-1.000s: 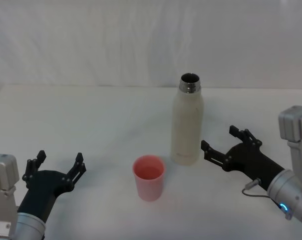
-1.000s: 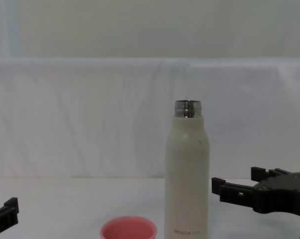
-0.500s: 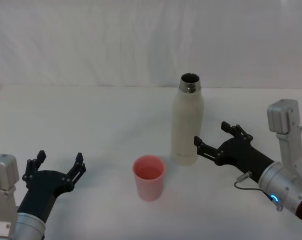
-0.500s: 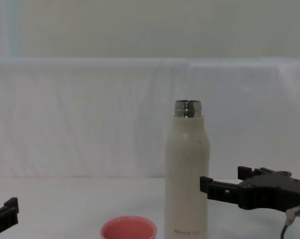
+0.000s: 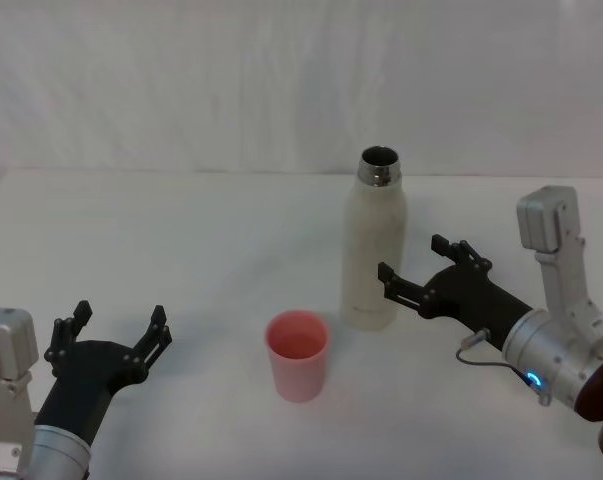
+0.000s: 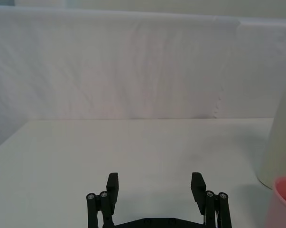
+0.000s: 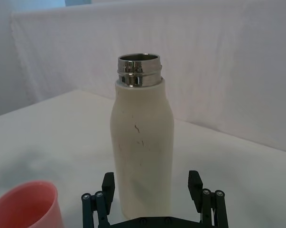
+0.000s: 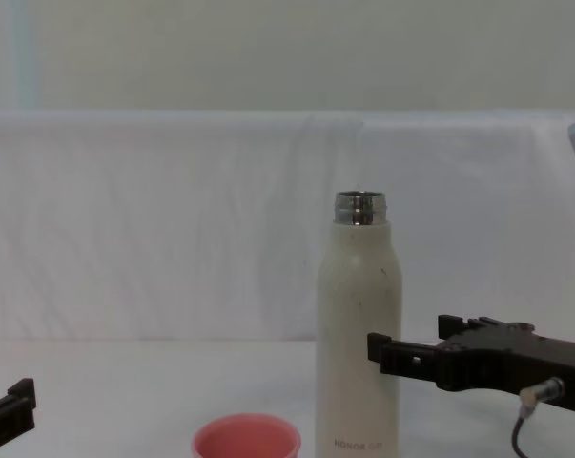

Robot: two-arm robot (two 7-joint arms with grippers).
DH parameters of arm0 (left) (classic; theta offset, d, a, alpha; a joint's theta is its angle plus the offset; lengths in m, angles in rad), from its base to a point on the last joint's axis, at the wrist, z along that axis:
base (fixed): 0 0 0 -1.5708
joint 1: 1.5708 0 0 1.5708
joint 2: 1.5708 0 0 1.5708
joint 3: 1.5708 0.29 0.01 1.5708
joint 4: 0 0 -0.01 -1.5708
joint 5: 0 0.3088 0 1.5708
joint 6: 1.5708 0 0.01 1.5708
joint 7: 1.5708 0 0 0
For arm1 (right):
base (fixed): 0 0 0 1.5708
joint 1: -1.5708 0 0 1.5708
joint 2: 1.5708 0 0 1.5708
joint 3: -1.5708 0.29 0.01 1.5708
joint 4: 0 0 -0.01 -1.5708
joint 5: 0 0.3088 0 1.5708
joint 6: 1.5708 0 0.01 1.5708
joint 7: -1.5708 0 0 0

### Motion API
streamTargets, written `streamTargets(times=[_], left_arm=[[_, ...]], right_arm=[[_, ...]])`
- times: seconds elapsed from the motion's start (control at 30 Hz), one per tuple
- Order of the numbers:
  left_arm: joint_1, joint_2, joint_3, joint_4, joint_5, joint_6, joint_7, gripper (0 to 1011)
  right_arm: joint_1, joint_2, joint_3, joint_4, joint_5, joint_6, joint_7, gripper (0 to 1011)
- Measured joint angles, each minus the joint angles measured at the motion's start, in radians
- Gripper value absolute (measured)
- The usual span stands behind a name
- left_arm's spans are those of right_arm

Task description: Grasp the thermos with one hand and pour water into the cup lid.

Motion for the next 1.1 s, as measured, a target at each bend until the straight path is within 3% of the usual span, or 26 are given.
streamTargets(times=[1.1], left_arm=[[0.0,0.0,0.0,0.0,0.0,0.0,0.0,1001]], right_arm=[[0.114,-0.04,-0.048,0.121,-0.009,-0.011,0.017,1000]])
